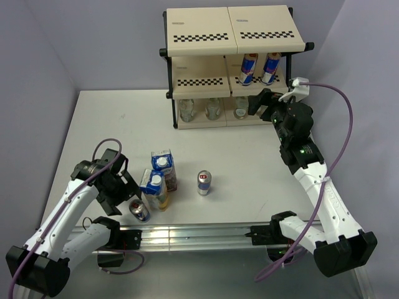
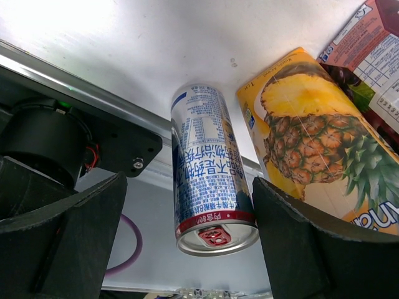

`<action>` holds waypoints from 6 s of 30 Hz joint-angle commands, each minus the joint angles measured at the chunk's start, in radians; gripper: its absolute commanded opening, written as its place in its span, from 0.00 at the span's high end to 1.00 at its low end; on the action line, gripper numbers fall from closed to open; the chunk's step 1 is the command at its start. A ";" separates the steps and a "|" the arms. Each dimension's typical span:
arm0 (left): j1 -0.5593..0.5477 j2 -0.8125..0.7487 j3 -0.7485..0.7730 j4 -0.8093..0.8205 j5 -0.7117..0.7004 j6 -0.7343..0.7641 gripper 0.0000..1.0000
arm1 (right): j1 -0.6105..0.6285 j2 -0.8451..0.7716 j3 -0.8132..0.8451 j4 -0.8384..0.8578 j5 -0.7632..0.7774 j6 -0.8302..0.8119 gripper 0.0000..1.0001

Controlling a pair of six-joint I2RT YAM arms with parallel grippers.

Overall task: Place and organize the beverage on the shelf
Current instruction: Move the drink to the center of the board.

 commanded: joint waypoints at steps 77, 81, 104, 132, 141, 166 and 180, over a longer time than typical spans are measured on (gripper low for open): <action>-0.087 -0.229 0.002 0.117 0.111 0.210 0.16 | 0.027 0.025 0.044 -0.035 -0.158 0.035 0.00; -0.087 -0.229 -0.021 0.099 0.087 0.214 0.16 | 0.028 0.024 0.030 -0.023 -0.165 0.040 0.00; -0.088 -0.202 -0.034 0.091 0.154 0.279 0.22 | 0.030 0.005 0.004 -0.017 -0.155 0.043 0.00; -0.093 -0.228 -0.064 0.132 0.206 0.242 0.36 | 0.030 0.016 0.007 -0.014 -0.159 0.043 0.00; -0.093 -0.226 -0.011 0.080 0.121 0.252 0.51 | 0.030 0.018 0.011 -0.014 -0.164 0.046 0.00; -0.091 -0.202 -0.034 0.135 -0.079 0.208 0.79 | 0.031 0.025 0.005 -0.014 -0.172 0.043 0.00; -0.091 -0.171 -0.025 0.102 -0.107 0.234 0.56 | 0.031 0.016 0.001 -0.011 -0.170 0.038 0.00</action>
